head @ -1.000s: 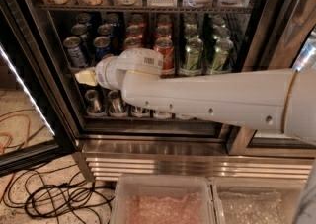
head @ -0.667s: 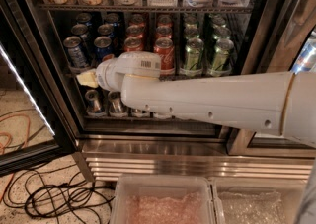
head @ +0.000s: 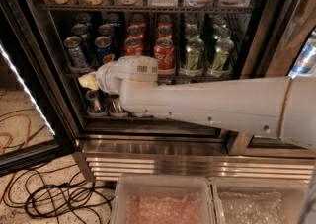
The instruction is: Pick pepsi can from middle shelf of fridge
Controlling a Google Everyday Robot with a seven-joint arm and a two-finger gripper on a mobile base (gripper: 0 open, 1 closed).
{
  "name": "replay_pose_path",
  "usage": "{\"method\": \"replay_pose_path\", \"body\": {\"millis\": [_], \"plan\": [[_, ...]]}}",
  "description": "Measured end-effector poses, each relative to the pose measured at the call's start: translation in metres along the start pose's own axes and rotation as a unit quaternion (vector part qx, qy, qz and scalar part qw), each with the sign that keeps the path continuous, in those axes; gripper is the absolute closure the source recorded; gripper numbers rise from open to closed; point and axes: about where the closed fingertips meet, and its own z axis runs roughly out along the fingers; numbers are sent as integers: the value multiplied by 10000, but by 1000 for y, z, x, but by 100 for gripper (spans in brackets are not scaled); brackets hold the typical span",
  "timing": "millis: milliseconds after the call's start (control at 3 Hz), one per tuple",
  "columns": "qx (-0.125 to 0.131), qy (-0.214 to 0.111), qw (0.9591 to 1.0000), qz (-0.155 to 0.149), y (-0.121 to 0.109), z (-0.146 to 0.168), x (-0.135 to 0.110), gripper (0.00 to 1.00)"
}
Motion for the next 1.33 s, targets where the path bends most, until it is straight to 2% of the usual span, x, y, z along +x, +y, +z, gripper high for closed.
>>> {"method": "replay_pose_path", "body": {"millis": [667, 1000, 1333], "plan": [[341, -270, 9991, 5, -20, -4, -24, 19], [530, -469, 9972, -254, -29, -4, -37, 20], [600, -607, 9954, -439, -30, 0, -48, 20]]}}
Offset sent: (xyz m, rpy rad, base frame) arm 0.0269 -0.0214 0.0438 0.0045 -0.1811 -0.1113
